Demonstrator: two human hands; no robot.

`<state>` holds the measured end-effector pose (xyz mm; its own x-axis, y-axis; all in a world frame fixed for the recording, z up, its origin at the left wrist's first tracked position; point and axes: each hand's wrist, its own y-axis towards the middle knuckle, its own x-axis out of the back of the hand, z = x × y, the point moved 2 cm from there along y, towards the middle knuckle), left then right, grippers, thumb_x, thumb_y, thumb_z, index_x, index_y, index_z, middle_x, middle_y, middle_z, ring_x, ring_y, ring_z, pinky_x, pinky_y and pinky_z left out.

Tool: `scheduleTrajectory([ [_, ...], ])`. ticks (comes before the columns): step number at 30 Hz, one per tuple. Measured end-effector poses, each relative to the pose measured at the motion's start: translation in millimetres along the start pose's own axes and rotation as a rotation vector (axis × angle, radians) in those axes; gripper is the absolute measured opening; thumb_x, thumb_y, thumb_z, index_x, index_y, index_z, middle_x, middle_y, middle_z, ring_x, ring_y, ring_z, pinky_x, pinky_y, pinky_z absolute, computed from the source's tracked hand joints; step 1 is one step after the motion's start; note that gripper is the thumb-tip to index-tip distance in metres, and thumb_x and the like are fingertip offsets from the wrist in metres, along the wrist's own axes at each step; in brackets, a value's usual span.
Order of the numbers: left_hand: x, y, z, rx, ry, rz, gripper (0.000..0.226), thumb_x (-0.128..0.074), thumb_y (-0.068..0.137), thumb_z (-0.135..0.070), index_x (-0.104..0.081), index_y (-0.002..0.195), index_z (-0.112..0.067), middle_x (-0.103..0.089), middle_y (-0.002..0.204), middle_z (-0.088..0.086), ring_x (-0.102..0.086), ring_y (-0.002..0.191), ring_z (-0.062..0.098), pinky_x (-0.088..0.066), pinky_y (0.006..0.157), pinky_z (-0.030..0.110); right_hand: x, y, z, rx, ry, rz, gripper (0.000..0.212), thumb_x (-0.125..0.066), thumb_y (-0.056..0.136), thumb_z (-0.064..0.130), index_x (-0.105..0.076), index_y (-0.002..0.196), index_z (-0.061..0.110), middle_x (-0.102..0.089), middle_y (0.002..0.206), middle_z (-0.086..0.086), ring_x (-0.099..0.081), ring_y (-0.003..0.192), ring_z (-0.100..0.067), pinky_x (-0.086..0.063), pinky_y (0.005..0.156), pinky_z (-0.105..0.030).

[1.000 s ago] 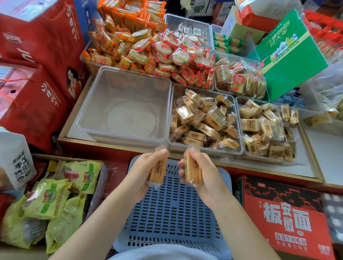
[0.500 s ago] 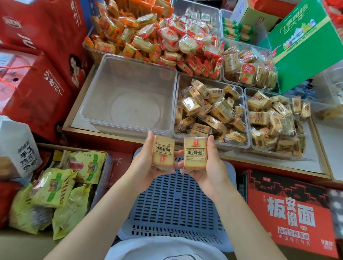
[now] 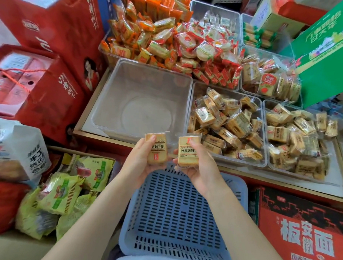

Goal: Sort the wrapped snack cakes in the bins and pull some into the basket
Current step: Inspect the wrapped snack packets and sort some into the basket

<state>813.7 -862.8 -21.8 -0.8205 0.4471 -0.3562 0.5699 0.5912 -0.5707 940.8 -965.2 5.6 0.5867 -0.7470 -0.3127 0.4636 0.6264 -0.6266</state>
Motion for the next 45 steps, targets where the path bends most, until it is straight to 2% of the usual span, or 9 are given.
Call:
scheduleTrajectory([
  [4, 16, 27, -26, -0.074, 0.086, 0.01, 0.03, -0.064, 0.098, -0.013, -0.063, 0.128, -0.007, -0.077, 0.111, 0.011, -0.074, 0.102, 0.027, -0.063, 0.084, 0.04, -12, 32, 11, 0.016, -0.016, -0.013, 0.025, -0.062, 0.1, 0.021, -0.064, 0.122, 0.009, -0.072, 0.106, -0.014, -0.071, 0.092, -0.027, -0.06, 0.069, -0.036],
  [9, 43, 79, -64, -0.194, 0.242, -0.14, 0.041, -0.071, 0.094, -0.01, -0.057, 0.133, -0.012, -0.075, 0.113, 0.009, -0.076, 0.096, 0.022, -0.064, 0.077, 0.035, -37, 86, 27, 0.027, -0.15, 0.013, 0.017, -0.063, 0.1, 0.02, -0.066, 0.117, 0.016, -0.075, 0.112, -0.009, -0.071, 0.102, -0.023, -0.059, 0.077, -0.034],
  [16, 60, 164, -61, 0.123, 0.496, -0.114, 0.063, -0.067, 0.091, 0.002, -0.046, 0.149, -0.008, -0.067, 0.11, 0.009, -0.069, 0.095, 0.022, -0.06, 0.069, 0.024, -70, 174, -2, -0.146, -0.276, 0.024, 0.025, -0.056, 0.105, 0.02, -0.055, 0.13, 0.017, -0.071, 0.115, -0.007, -0.07, 0.099, -0.022, -0.055, 0.099, -0.044],
  [20, 60, 172, -59, 0.187, 0.65, -0.041, 0.041, -0.06, 0.101, -0.015, -0.055, 0.141, -0.014, -0.066, 0.114, 0.004, -0.064, 0.104, 0.017, -0.055, 0.085, 0.025, -72, 193, -17, -0.239, -0.276, 0.007, 0.03, -0.053, 0.105, 0.028, -0.06, 0.13, 0.014, -0.072, 0.119, -0.011, -0.068, 0.104, -0.024, -0.048, 0.103, -0.044],
  [24, 49, 158, -67, -0.112, 0.711, -0.159, 0.029, -0.059, 0.102, -0.024, -0.063, 0.131, -0.022, -0.062, 0.117, -0.007, -0.059, 0.099, 0.005, -0.045, 0.069, 0.007, -65, 182, 8, -0.091, -0.315, -0.002, 0.035, -0.055, 0.104, 0.028, -0.059, 0.136, 0.016, -0.061, 0.134, -0.005, -0.057, 0.123, -0.02, -0.042, 0.108, -0.041],
  [28, 7, 139, -49, -0.361, 0.806, -0.125, 0.031, -0.061, 0.1, -0.028, -0.067, 0.128, -0.017, -0.069, 0.116, -0.004, -0.065, 0.1, 0.004, -0.054, 0.092, 0.03, -30, 148, 55, 0.154, -0.3, -0.064, 0.015, -0.054, 0.104, 0.016, -0.067, 0.111, 0.017, -0.07, 0.119, -0.007, -0.066, 0.113, -0.019, -0.055, 0.097, -0.037],
  [33, -66, 135, -9, -0.503, 1.268, 0.042, 0.056, -0.052, 0.104, -0.04, -0.042, 0.154, -0.017, -0.042, 0.159, 0.002, -0.041, 0.144, 0.019, -0.036, 0.113, 0.036, 48, 120, 84, 0.257, -0.357, -0.425, 0.012, -0.057, 0.099, 0.011, -0.067, 0.101, 0.019, -0.072, 0.105, -0.005, -0.069, 0.1, -0.018, -0.06, 0.088, -0.035],
  [37, -79, 132, 11, -0.468, 1.524, 0.051, 0.075, -0.04, 0.103, -0.059, -0.015, 0.164, -0.024, -0.01, 0.172, 0.003, -0.033, 0.15, 0.025, -0.034, 0.115, 0.043, 83, 126, 60, 0.046, -0.45, -0.397, 0.025, -0.059, 0.1, 0.019, -0.061, 0.125, 0.015, -0.067, 0.118, -0.004, -0.066, 0.108, -0.017, -0.058, 0.092, -0.033],
  [45, -51, 128, 10, -0.488, 1.682, 0.102, 0.095, -0.026, 0.091, -0.079, 0.005, 0.164, -0.027, -0.045, 0.159, 0.004, -0.048, 0.14, 0.021, -0.036, 0.116, 0.047, 69, 153, 40, -0.012, -0.394, -0.337, 0.059, -0.061, 0.097, 0.047, -0.044, 0.147, 0.021, -0.052, 0.141, -0.005, -0.061, 0.117, -0.025, -0.061, 0.084, -0.038],
])
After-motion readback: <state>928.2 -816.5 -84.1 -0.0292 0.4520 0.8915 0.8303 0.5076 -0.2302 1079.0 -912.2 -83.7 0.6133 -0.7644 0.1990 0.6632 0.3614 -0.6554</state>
